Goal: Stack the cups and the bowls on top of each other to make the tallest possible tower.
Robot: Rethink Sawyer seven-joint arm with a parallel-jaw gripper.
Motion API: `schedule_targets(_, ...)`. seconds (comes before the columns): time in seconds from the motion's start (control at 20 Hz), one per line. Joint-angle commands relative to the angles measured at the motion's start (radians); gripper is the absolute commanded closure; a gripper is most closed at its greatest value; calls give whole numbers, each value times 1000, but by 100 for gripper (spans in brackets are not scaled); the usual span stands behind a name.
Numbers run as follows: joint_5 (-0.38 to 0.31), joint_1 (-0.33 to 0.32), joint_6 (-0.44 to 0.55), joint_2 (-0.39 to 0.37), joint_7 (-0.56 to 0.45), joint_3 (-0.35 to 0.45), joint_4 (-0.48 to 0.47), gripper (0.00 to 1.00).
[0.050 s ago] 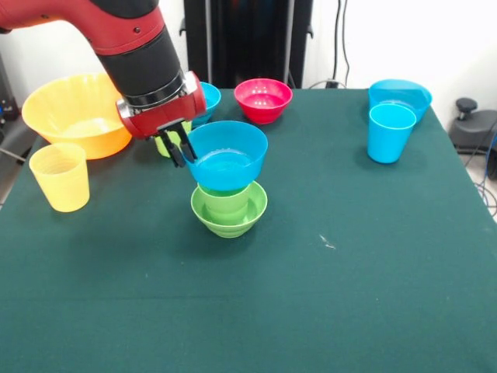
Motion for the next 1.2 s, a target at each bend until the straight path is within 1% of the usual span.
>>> schedule_targets(0.05,-108,14,-64,36,-128,0,69,0)
schedule_targets(0.2,-123,22,-61,26,-131,-8,72,0)
schedule_targets(0.3,-113,17,-71,29,-110,-2,80,0)
schedule_targets(0.6,-113,21,-63,37,-108,10,64,0)
schedule_targets(0.75,-121,14,-75,46,-131,28,62,0)
schedule_targets(0.9,-104,11,-58,54,-124,35,52,0)
schedule_targets(1.0,-101,0,-43,54,-151,48,50,0)
schedule_targets(1.1,-109,-17,-29,41,-186,63,63,0)
schedule_targets(1.2,-97,-26,-11,23,-177,74,77,0)
